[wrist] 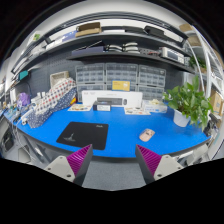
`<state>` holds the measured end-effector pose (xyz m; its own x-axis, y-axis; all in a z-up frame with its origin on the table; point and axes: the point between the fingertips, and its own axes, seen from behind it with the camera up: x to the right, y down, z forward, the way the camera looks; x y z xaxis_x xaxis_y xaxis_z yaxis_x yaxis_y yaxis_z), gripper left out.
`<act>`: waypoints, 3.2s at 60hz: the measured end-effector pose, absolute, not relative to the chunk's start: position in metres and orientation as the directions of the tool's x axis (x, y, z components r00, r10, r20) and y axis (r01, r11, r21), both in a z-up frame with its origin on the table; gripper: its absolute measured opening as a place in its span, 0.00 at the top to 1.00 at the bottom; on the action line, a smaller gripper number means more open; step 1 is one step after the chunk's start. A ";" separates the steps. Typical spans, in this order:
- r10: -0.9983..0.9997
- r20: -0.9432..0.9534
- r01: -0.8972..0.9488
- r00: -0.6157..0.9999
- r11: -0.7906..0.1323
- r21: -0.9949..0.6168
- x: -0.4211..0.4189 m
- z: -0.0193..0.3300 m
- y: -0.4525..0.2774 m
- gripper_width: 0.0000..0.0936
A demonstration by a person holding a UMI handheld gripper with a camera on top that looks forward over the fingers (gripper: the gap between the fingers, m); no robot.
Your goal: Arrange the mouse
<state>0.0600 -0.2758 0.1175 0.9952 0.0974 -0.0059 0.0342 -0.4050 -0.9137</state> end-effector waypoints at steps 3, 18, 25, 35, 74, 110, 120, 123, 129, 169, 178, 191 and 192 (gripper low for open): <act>0.100 0.007 0.048 0.995 -0.424 -0.904 0.065 0.111 -0.282 0.07; 0.065 0.021 0.049 0.998 -0.485 -0.873 0.113 0.060 -0.282 0.07; 0.027 0.016 0.027 1.000 -0.513 -0.858 0.142 0.041 -0.266 0.07; -0.005 0.008 0.004 1.000 -0.552 -0.834 0.173 0.016 -0.225 0.07; 0.067 -0.057 -0.002 0.996 -0.631 -0.776 0.188 -0.016 -0.036 0.24; -0.008 -0.054 -0.045 0.999 -0.676 -0.736 0.188 -0.002 -0.009 0.63; -0.034 -0.029 -0.043 0.999 -0.569 -0.821 0.145 0.094 0.006 0.63; -0.034 -0.031 -0.045 0.999 -0.536 -0.843 0.121 0.121 0.006 0.63; -0.024 -0.032 -0.040 0.999 -0.489 -0.871 0.065 0.162 0.005 0.63; 0.065 -0.037 0.017 0.997 -0.683 -0.730 -0.125 -0.015 -0.049 0.63; 0.068 -0.017 0.034 0.998 -0.681 -0.731 -0.123 -0.013 -0.049 0.56; 0.016 -0.028 -0.010 0.999 -0.684 -0.729 -0.108 0.007 -0.052 0.09; 0.012 -0.025 -0.010 1.000 -0.681 -0.733 -0.106 0.012 -0.053 0.09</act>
